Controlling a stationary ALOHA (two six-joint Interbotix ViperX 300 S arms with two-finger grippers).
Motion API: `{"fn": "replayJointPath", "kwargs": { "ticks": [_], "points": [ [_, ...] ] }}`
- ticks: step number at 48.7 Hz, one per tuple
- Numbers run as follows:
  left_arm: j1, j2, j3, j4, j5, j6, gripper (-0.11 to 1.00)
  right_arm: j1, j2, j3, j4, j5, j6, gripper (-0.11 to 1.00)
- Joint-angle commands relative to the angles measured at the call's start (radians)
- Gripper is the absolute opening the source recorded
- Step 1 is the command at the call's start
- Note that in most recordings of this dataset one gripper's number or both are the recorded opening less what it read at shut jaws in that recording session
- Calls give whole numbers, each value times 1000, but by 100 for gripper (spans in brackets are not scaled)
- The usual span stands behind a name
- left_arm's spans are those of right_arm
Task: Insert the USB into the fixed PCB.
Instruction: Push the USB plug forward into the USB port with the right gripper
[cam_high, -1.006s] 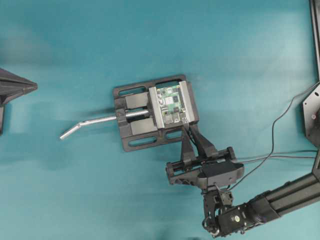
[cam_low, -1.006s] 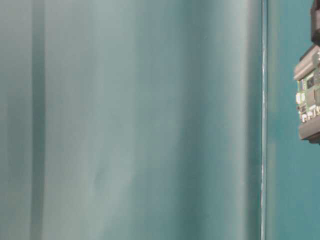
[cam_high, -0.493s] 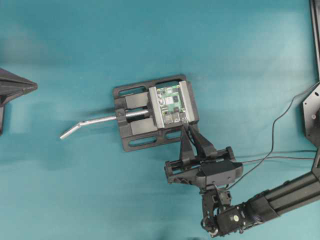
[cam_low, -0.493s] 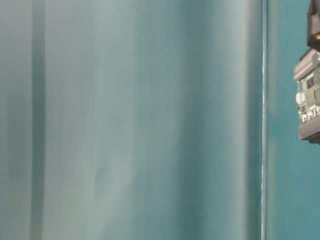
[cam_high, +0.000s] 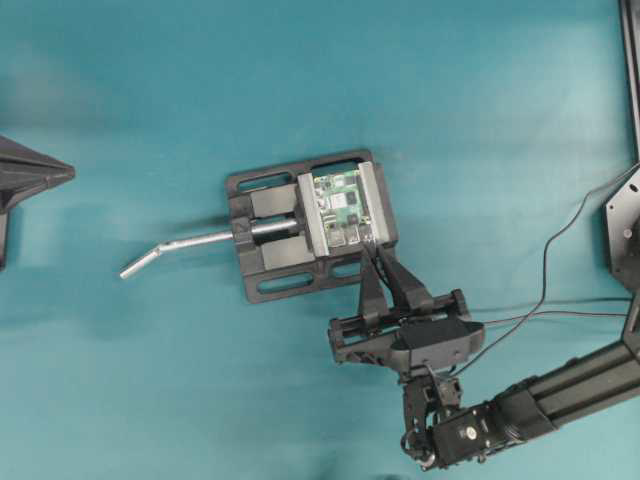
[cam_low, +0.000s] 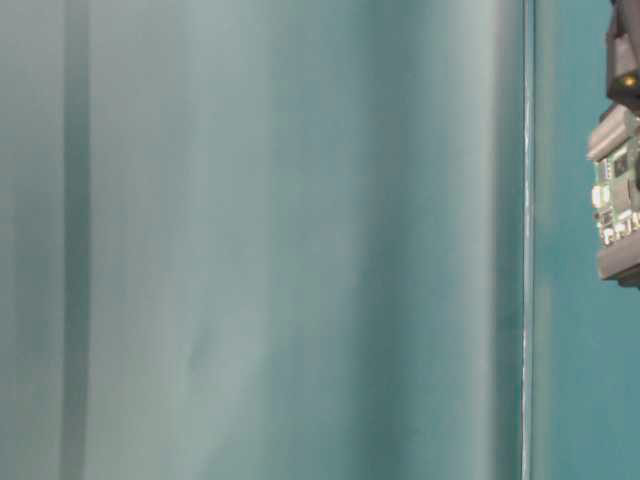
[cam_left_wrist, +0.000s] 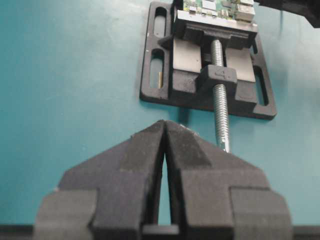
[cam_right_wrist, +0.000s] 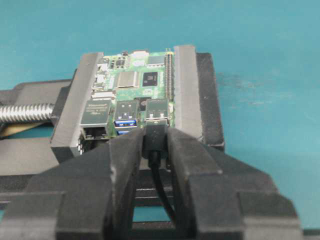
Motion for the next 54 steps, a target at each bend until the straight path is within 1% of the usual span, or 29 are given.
{"fn": "replayJointPath", "kwargs": {
  "ticks": [1, 22, 29, 37, 54],
  "points": [
    [0, 8, -28, 3, -5, -3, 0, -44, -51, 3, -15, -8, 0, 21],
    [0, 9, -28, 3, -5, -3, 0, -66, -51, 6, -15, -8, 0, 21],
    [0, 8, -28, 3, -5, -3, 0, -78, -51, 8, -25, -6, 2, 21],
    [0, 8, -28, 3, -5, -3, 0, -78, -51, 8, -35, -6, 2, 21],
    [0, 8, -28, 3, -5, -3, 0, -71, -51, 8, -34, -6, -2, 21]
  ]
}}
